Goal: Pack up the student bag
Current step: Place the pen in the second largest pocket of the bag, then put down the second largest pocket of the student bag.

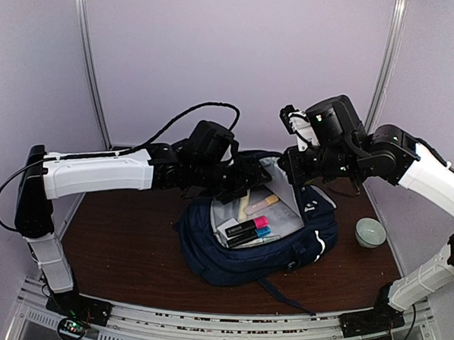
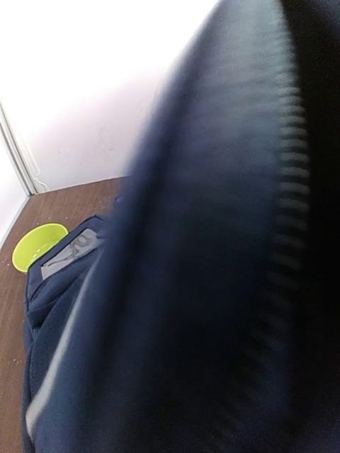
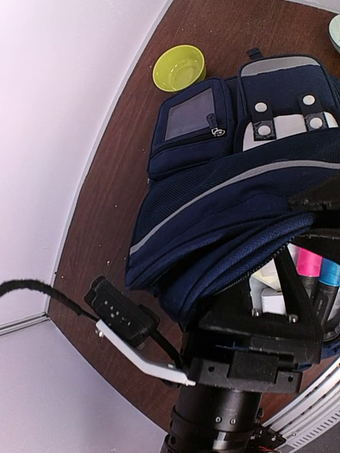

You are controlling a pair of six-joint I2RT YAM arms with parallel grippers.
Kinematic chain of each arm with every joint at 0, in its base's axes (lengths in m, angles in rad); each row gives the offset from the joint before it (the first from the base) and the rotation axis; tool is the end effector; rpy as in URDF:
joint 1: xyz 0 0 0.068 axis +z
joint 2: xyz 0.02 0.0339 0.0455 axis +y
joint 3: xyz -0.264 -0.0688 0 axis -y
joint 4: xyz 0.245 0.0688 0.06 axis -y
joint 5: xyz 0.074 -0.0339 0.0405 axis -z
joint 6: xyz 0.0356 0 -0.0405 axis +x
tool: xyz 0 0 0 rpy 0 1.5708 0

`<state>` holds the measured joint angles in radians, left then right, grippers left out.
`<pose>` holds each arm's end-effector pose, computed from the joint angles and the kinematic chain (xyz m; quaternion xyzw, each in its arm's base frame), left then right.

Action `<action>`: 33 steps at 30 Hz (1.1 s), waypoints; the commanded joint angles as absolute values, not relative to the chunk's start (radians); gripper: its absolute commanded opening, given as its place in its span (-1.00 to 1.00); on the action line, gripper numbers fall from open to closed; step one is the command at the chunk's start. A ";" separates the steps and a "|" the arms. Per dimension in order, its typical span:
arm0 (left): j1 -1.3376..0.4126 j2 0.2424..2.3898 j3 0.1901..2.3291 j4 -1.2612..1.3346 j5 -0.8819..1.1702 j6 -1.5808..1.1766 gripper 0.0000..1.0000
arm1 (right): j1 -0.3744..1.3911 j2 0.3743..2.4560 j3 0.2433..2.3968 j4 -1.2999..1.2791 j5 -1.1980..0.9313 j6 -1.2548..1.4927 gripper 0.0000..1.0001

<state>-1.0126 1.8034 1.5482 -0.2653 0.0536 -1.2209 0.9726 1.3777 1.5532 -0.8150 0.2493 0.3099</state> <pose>0.2251 -0.3641 0.3121 -0.0766 0.8616 -0.4606 0.1990 0.1690 0.2323 0.4097 -0.2356 0.8565 0.1775 0.4235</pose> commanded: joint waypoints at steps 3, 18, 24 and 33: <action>-1.040 1.573 1.413 -0.274 -0.024 -1.138 0.73 | 0.962 1.314 1.579 -0.641 0.273 0.306 -1.00; -0.956 1.314 1.122 -0.530 -0.329 -0.453 0.38 | 1.046 1.308 1.344 -0.594 -0.083 0.229 -1.00; -0.800 1.291 0.951 -0.319 0.022 -0.346 0.27 | 1.175 1.367 1.234 -0.610 -0.116 0.260 -1.00; -0.793 1.378 0.893 -0.192 0.170 -0.269 0.15 | 1.201 1.414 1.191 -0.621 -0.072 0.339 -1.00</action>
